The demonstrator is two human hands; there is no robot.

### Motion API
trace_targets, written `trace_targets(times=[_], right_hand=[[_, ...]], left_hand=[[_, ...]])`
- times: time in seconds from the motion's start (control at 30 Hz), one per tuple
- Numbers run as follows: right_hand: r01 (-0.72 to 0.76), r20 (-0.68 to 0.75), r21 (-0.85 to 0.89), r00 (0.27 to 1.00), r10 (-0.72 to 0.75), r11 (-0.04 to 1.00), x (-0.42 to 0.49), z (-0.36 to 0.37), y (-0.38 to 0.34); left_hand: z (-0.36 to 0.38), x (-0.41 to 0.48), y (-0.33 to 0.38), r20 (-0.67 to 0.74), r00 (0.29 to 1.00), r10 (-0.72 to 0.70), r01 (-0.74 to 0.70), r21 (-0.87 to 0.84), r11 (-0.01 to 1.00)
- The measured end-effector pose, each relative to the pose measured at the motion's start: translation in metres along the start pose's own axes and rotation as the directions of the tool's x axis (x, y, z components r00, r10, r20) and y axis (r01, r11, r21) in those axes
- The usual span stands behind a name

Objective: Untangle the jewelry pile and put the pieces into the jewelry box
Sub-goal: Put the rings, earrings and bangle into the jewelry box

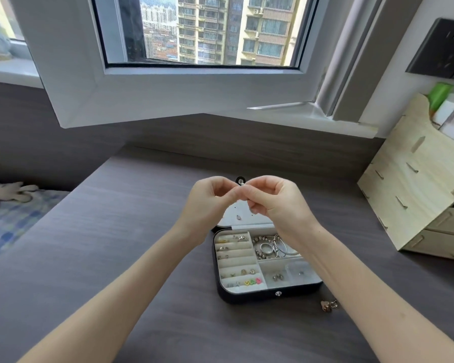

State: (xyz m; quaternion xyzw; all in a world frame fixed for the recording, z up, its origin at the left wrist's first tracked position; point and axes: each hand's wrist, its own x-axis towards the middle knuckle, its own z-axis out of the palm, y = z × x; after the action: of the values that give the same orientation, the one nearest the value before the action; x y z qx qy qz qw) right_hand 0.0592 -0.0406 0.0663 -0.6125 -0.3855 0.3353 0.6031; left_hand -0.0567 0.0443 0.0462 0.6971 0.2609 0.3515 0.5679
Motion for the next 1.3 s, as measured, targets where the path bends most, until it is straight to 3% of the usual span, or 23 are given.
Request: trace_targets(times=[0.27,0.43,0.57,0.67,0.83,0.93,1.03,1.1,1.17,1.23,1.3], right_hand=[[0.062,-0.126,-0.081,0.989,-0.072,0.995,0.006,0.003,-0.002],[0.136,-0.125,-0.158,0.98,-0.156,0.978,0.012,0.0,-0.005],[0.173,-0.156,-0.157,0.968,-0.198,0.972,0.018,0.003,-0.006],[0.153,-0.233,-0.146,0.955,-0.184,0.977,0.024,0.013,-0.003],[0.179,-0.369,-0.247,0.892,-0.263,0.952,0.04,0.032,0.006],[0.208,-0.414,-0.297,0.851,-0.322,0.932,0.051,0.036,0.007],[0.141,-0.551,-0.256,0.791,-0.265,0.956,0.071,0.011,0.009],[0.031,-0.423,-0.365,0.885,-0.196,0.93,0.078,-0.006,0.014],[-0.03,-0.214,-0.62,0.968,-0.132,0.784,0.083,-0.012,0.023],[-0.029,-0.092,-0.785,0.993,-0.071,0.619,0.089,-0.01,0.032],[-0.026,-0.046,-0.852,0.999,-0.027,0.523,0.096,-0.007,0.034]], left_hand=[[0.011,0.017,0.012,-0.017,0.986,-0.166,0.165,-0.044,0.985],[0.013,0.026,0.019,0.076,0.963,-0.259,0.268,-0.16,0.95],[0.009,0.032,0.022,0.072,0.966,-0.248,0.256,-0.14,0.957],[0.008,0.036,0.02,-0.008,0.977,-0.214,0.214,-0.011,0.977],[0.011,0.037,0.017,-0.181,0.98,0.081,-0.006,0.38,0.925],[0.006,0.04,0.015,-0.222,0.97,0.097,-0.008,0.369,0.929],[-0.013,0.051,0.007,-0.279,0.96,0.0,0.077,0.265,0.961],[-0.028,0.057,0.0,-0.283,0.957,-0.064,0.124,0.199,0.972],[-0.037,0.062,-0.009,-0.295,0.951,-0.095,0.17,0.242,0.955],[-0.039,0.064,-0.018,-0.29,0.952,-0.097,0.201,0.355,0.913],[-0.038,0.065,-0.024,-0.261,0.959,-0.106,0.217,0.444,0.869]])
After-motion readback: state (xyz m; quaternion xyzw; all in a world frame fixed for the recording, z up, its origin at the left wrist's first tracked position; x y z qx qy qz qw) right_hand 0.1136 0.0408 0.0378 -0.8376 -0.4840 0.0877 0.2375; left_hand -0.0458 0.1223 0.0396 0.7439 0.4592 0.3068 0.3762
